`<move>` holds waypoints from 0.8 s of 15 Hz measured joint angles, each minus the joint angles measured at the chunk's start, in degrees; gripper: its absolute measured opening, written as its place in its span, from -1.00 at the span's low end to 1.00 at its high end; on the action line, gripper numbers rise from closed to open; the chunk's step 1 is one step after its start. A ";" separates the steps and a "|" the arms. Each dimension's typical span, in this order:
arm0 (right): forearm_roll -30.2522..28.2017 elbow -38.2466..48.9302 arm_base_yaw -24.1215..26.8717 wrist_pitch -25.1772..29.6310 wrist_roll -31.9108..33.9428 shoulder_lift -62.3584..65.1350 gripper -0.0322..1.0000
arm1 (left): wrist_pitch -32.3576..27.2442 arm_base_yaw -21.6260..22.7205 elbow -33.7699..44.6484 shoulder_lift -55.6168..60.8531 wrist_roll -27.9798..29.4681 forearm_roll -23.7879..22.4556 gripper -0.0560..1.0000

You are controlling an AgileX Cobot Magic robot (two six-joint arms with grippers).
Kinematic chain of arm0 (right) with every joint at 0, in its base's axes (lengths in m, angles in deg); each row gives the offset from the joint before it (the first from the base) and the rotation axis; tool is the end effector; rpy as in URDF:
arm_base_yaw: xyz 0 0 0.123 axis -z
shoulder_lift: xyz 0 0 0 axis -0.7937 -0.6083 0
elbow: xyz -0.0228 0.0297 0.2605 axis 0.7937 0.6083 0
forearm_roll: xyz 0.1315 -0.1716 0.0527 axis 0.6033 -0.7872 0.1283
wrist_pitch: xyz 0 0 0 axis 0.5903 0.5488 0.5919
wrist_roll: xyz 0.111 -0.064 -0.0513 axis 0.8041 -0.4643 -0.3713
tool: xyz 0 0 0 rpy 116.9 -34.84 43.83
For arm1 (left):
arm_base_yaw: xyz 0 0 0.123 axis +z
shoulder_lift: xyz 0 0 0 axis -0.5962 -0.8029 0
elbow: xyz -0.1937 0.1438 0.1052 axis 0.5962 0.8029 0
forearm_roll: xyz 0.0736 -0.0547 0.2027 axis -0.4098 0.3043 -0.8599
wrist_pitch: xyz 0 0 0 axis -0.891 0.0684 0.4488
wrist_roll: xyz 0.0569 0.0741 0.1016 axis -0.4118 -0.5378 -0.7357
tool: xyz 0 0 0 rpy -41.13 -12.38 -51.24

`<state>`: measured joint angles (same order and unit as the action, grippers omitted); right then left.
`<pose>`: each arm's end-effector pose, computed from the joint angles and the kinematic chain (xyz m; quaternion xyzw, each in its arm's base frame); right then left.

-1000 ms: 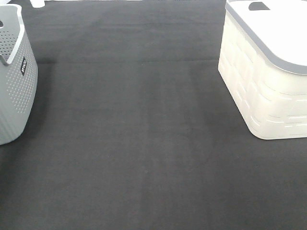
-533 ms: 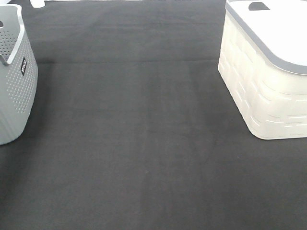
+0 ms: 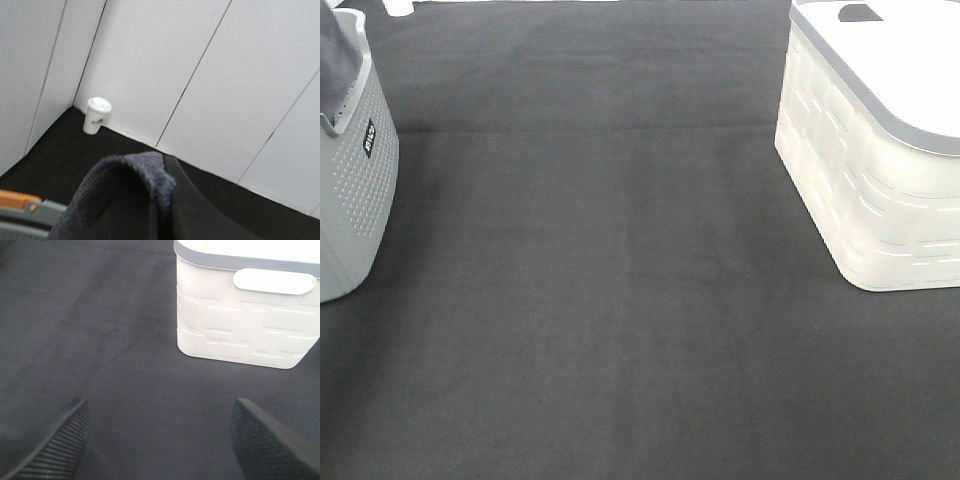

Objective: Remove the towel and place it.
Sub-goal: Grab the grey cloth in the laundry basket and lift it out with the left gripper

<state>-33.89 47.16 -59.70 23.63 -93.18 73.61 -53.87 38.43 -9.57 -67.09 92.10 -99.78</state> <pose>0.0321 0.0098 0.2427 -0.0895 0.8449 0.0349 0.5262 0.3608 0.0168 0.4153 -0.1715 0.6921 -0.1209 0.6906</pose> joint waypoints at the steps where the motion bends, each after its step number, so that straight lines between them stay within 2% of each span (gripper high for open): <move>1: 0.00 0.00 0.00 0.00 0.00 0.00 0.54 | 2.75 0.00 -0.80 0.52 -0.06 -0.57 -0.89; 4: 0.00 0.00 0.00 0.00 0.00 0.00 0.54 | 4.98 -2.58 -6.25 0.63 -0.06 -0.69 -0.89; 7: 0.00 0.00 0.00 0.00 0.00 0.00 0.54 | 5.27 -7.51 -17.02 -0.86 -1.78 -0.69 -0.89; 12: 0.00 0.00 0.00 0.00 0.06 0.00 0.54 | 5.27 -15.30 -26.53 -7.33 -1.95 -0.86 -0.89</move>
<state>-33.89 47.16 -59.70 23.63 -93.12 73.61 -48.60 23.13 -36.09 -74.42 90.15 -100.64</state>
